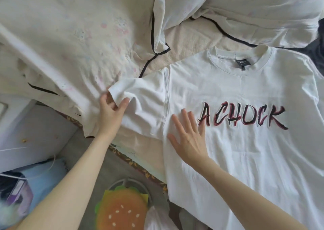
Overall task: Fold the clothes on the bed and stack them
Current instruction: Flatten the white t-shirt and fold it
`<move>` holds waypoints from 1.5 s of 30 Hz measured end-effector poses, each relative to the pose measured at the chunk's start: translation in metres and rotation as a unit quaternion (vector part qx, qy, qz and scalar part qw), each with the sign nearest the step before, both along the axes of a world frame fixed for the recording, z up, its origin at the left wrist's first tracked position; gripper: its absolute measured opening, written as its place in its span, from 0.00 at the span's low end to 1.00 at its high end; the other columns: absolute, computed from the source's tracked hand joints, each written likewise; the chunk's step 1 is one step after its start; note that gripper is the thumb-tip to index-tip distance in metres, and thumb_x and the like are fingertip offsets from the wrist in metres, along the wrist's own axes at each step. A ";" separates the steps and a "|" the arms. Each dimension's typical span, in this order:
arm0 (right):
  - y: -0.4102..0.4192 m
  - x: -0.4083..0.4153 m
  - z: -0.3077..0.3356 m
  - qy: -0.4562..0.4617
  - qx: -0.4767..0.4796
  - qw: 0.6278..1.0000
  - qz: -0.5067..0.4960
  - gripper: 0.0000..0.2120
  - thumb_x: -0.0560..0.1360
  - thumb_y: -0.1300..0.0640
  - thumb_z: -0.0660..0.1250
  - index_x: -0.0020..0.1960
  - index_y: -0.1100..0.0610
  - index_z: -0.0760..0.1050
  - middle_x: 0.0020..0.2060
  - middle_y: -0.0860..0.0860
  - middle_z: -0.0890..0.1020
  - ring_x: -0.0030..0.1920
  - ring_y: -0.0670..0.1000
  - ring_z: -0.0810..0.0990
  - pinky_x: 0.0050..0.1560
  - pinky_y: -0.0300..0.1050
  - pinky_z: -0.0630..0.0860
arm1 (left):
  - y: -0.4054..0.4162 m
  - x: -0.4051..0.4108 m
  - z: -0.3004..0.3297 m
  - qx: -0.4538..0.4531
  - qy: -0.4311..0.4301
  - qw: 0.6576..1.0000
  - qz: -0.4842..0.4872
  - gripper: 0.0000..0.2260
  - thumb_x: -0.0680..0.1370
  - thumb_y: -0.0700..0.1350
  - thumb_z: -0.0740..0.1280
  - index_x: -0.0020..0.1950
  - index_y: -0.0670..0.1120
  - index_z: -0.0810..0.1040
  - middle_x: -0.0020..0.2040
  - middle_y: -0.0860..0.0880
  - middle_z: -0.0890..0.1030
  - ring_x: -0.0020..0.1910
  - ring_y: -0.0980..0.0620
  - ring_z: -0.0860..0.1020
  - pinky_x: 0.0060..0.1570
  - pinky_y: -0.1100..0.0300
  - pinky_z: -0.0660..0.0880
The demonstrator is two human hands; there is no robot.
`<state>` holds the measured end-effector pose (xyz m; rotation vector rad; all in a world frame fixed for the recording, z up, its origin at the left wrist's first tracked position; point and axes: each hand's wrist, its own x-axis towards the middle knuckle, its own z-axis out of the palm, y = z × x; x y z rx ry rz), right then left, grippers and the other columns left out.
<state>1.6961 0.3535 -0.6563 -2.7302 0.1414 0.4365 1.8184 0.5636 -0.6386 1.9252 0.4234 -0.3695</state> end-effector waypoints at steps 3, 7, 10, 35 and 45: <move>0.010 -0.012 0.000 0.001 0.007 1.000 0.008 0.28 0.80 0.45 0.57 0.77 0.50 0.54 0.77 0.55 0.52 0.77 0.58 0.47 0.71 0.66 0.44 | -0.001 -0.017 -0.007 0.004 0.016 1.000 0.000 0.34 0.73 0.56 0.70 0.73 0.47 0.58 0.54 0.59 0.75 0.49 0.73 0.75 0.40 0.77 0.72; 0.021 -0.022 0.000 0.000 0.025 0.999 0.029 0.29 0.79 0.46 0.60 0.77 0.50 0.55 0.76 0.55 0.55 0.77 0.59 0.49 0.71 0.68 0.47 | -0.004 -0.021 -0.010 0.058 0.068 0.996 -0.023 0.27 0.76 0.57 0.67 0.68 0.44 0.67 0.59 0.52 0.75 0.61 0.52 0.74 0.46 0.69 0.69; 0.025 -0.028 -0.002 0.018 0.019 0.999 0.037 0.29 0.80 0.47 0.59 0.77 0.50 0.54 0.77 0.54 0.53 0.77 0.59 0.46 0.71 0.67 0.47 | -0.005 -0.034 -0.015 0.044 0.115 0.992 -0.010 0.25 0.77 0.53 0.66 0.71 0.44 0.68 0.67 0.48 0.72 0.65 0.47 0.71 0.60 0.53 0.71; -0.107 -0.205 0.017 0.068 0.015 0.992 -0.103 0.23 0.78 0.59 0.63 0.73 0.55 0.65 0.73 0.56 0.64 0.76 0.57 0.57 0.73 0.55 0.52 | -0.094 -0.271 -0.041 -0.002 0.273 0.958 -0.085 0.13 0.77 0.47 0.68 0.59 0.43 0.75 0.50 0.49 0.80 0.50 0.50 0.79 0.43 0.60 0.74; -0.225 -0.341 0.039 0.126 -0.048 0.972 -0.190 0.19 0.78 0.61 0.61 0.68 0.57 0.70 0.73 0.56 0.64 0.74 0.58 0.59 0.72 0.55 0.56 | -0.088 -0.370 -0.025 0.121 0.213 0.970 0.016 0.10 0.79 0.43 0.65 0.40 0.41 0.71 0.40 0.44 0.75 0.41 0.44 0.74 0.35 0.54 0.67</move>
